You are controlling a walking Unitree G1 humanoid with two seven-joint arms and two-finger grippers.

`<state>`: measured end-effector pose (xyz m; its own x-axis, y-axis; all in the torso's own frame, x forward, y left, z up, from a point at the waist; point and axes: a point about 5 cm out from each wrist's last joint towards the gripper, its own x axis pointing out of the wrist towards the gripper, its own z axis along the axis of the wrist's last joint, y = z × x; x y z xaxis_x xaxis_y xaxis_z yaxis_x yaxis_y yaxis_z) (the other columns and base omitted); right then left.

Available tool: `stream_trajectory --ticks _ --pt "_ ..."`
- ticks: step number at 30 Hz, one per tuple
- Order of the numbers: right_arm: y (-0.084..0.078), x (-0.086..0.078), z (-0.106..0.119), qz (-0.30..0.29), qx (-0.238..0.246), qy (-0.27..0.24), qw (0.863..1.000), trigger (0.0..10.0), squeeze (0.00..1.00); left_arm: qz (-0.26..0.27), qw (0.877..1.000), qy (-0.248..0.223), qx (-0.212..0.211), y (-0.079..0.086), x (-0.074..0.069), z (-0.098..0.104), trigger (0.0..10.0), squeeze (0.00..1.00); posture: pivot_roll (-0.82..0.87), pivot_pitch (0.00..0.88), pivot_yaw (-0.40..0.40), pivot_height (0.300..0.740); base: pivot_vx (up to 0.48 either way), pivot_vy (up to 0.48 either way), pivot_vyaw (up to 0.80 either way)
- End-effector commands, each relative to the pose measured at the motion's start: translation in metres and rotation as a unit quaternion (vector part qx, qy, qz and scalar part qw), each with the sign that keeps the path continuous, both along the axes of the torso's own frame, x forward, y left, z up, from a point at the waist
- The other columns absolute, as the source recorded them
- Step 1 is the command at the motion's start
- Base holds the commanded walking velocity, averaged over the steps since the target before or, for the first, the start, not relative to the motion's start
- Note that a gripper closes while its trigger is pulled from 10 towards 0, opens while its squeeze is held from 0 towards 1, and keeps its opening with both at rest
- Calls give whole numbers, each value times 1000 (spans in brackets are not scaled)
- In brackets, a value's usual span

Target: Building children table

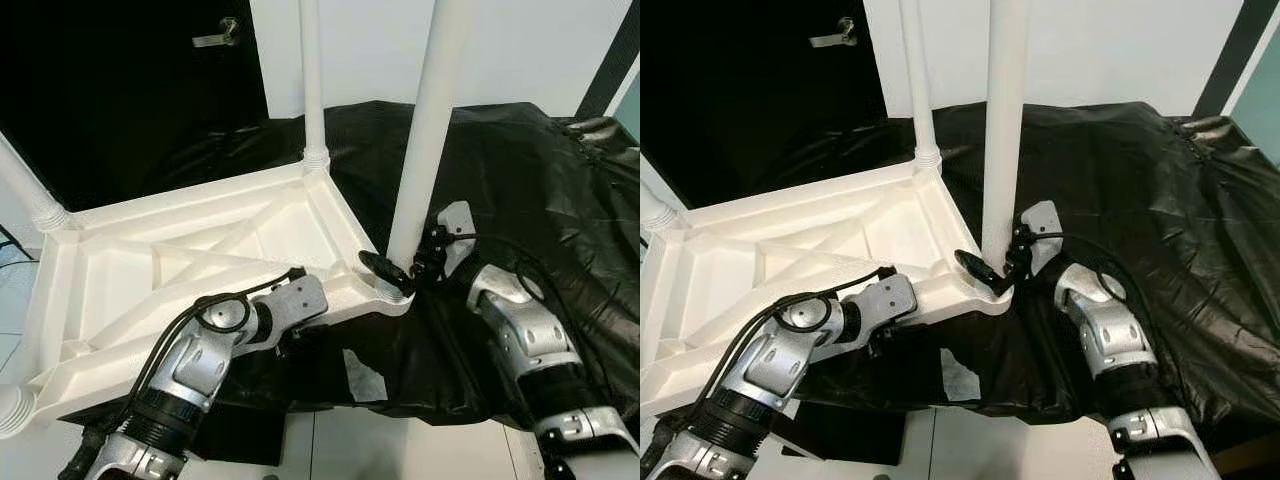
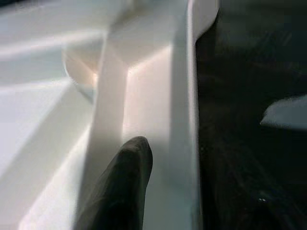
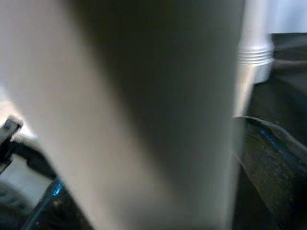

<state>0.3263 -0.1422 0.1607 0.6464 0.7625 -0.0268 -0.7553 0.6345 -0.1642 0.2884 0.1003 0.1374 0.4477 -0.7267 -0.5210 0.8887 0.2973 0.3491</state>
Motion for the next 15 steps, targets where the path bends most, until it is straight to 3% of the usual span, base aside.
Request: stream_trajectory --ticks 1,2,3,5,6,7,8,12,15 --pt "2 2 -3 29 -16 6 999 10000 0 -24 999 4 -31 0 -7 8 10000 0 -2 0 33 740 0 0 0" --pt "2 3 -3 35 -22 8 999 10000 0 -33 999 3 -41 -1 -9 11 10000 0 -1 0 32 740 0 0 0" --pt "2 4 -4 43 -29 11 999 9294 0 -39 998 1 -58 -2 -11 15 10000 0 3 0 27 740 0 0 0" --pt "2 4 -4 43 -29 11 999 9294 0 -39 998 1 -58 -2 -11 15 10000 0 3 0 27 740 0 0 0" --pt "1 5 -5 48 -33 14 998 2706 0 -42 997 -11 -71 -3 -13 19 10000 0 6 0 26 740 0 0 0" --pt "1 5 -5 48 -33 14 998 2706 0 -42 997 -11 -71 -3 -13 19 10000 0 6 0 26 740 0 0 0" --pt "1 7 -6 49 -37 16 998 0 0 -40 995 -22 -89 -4 -14 23 10000 0 11 0 20 740 0 0 0" --pt "-1 10 -9 45 -38 23 998 0 0 -13 992 -50 -119 -1 -14 26 10000 0 16 0 14 740 0 0 0" --pt "-2 10 -13 31 -33 28 999 0 0 14 985 -59 -164 4 -15 29 10000 0 12 0 14 740 0 0 0"
